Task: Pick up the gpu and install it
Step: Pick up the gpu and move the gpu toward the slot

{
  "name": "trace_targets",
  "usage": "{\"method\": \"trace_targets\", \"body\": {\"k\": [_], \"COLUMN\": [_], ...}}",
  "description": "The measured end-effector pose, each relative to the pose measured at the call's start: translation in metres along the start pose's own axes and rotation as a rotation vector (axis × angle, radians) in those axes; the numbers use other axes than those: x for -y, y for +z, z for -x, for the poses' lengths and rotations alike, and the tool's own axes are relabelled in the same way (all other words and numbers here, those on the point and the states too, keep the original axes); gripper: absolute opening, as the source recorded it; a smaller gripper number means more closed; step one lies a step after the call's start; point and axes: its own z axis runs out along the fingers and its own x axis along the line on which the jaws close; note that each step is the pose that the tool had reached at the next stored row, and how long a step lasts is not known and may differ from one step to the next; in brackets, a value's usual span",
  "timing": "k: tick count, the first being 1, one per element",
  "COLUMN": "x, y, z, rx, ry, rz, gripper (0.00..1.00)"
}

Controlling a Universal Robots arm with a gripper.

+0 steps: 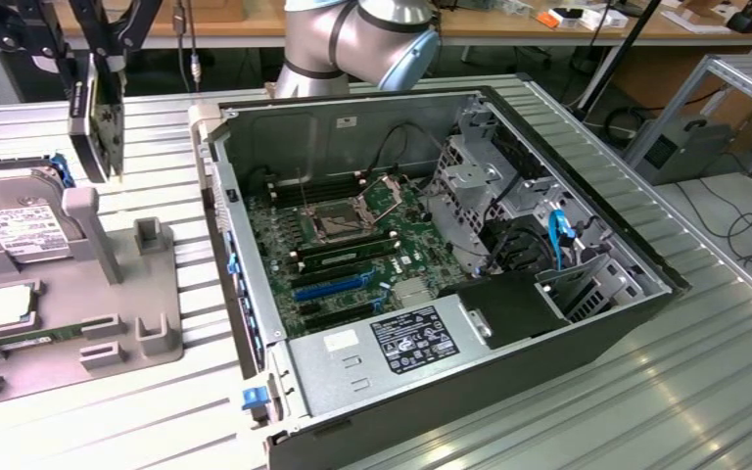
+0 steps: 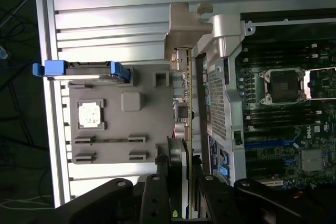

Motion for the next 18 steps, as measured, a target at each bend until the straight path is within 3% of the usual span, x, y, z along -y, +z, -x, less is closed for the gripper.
{"method": "trace_targets", "body": {"k": [18], "x": [-0.0011], "y": [0.0009], "z": [0.016], "rx": [0.0000], "ry": [0.000], "rz": [-0.0001], "gripper": [0.27]}}
